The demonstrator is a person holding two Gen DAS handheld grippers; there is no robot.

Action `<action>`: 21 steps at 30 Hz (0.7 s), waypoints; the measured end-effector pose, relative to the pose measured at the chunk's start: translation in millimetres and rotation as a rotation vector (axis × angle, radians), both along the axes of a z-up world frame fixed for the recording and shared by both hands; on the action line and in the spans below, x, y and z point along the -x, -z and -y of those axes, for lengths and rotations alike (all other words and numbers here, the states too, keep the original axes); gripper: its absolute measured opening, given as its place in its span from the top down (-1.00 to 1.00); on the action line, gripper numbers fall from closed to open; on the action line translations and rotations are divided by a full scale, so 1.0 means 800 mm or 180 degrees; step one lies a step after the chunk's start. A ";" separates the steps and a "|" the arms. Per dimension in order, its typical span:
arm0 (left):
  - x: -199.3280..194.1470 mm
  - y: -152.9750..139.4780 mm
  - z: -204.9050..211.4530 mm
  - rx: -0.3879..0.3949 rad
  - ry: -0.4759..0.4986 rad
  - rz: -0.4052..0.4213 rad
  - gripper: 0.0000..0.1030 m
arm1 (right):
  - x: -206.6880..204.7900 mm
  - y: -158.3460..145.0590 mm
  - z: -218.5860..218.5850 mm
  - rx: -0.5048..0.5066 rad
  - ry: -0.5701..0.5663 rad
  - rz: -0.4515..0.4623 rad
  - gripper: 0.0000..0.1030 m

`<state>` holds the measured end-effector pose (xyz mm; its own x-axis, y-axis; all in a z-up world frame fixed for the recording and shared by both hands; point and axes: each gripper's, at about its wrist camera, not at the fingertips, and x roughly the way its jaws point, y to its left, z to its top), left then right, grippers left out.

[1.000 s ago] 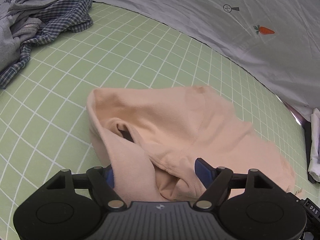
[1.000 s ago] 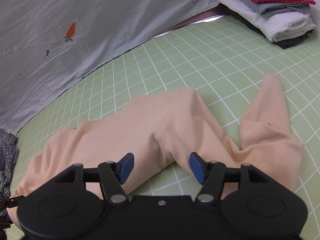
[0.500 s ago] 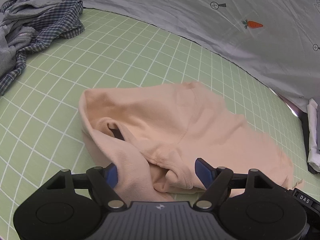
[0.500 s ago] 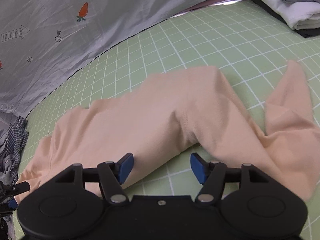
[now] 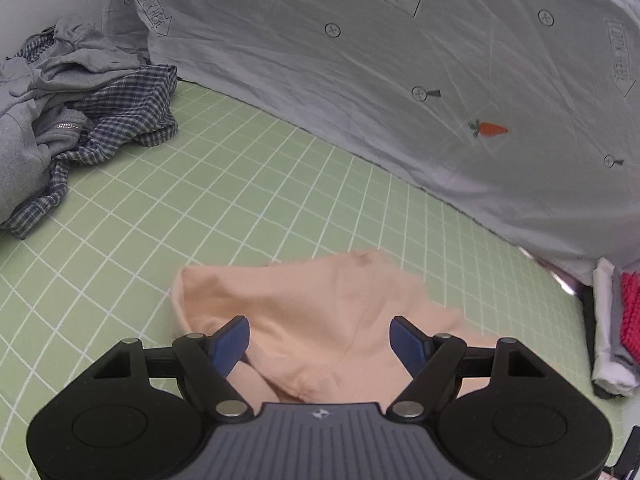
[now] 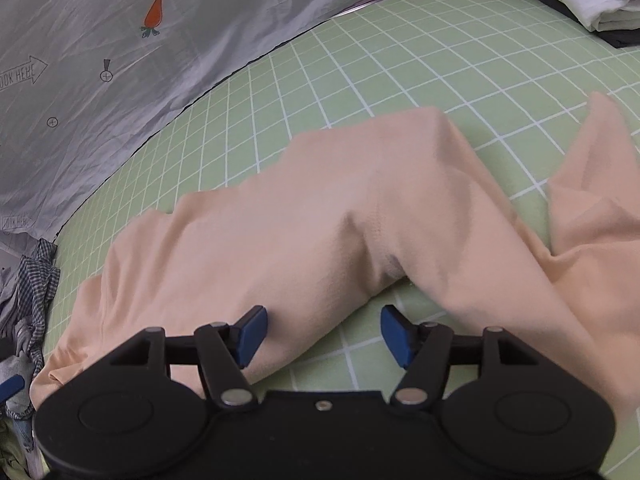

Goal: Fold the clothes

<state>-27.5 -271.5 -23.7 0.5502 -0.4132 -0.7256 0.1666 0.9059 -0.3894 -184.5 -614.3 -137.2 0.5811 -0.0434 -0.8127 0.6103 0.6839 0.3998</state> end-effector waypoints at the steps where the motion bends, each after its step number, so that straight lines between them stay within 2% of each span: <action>1: -0.001 0.001 0.003 0.0087 0.0030 -0.0028 -0.51 | 0.000 0.000 0.000 -0.0004 0.0001 0.0000 -0.24; 3: -0.003 0.008 0.014 0.0076 0.0134 -0.0140 -0.51 | 0.000 0.000 0.000 -0.0006 0.0000 0.0000 -0.24; 6: -0.004 0.039 0.028 -0.0040 0.0229 -0.0454 -0.50 | 0.000 -0.001 0.001 -0.0012 0.0003 0.0004 -0.24; 8: -0.004 0.057 0.031 0.0002 0.0280 -0.0633 -0.50 | 0.001 -0.001 0.002 -0.0023 0.0010 0.0013 -0.24; 12: -0.006 0.088 0.042 -0.0035 0.0393 -0.0800 -0.47 | 0.000 -0.001 0.007 -0.0060 0.0060 0.0042 -0.24; 14: -0.008 0.103 0.049 -0.0087 0.0457 -0.0866 -0.11 | -0.002 0.000 0.011 -0.0095 0.0101 0.0069 -0.24; 15: -0.008 0.108 0.053 -0.0116 0.0487 -0.0887 -0.02 | -0.003 0.001 0.012 -0.0112 0.0107 0.0085 -0.20; 16: -0.008 0.112 0.054 -0.0102 0.0505 -0.0906 0.16 | -0.004 0.001 0.013 -0.0129 0.0092 0.0104 0.01; 19: -0.006 0.113 0.052 -0.0048 0.0501 -0.0902 0.44 | -0.005 0.001 0.013 -0.0128 0.0051 0.0170 0.64; 21: -0.005 0.109 0.048 0.0035 0.0505 -0.0904 0.55 | 0.002 -0.004 0.012 -0.0069 0.0043 0.0291 0.88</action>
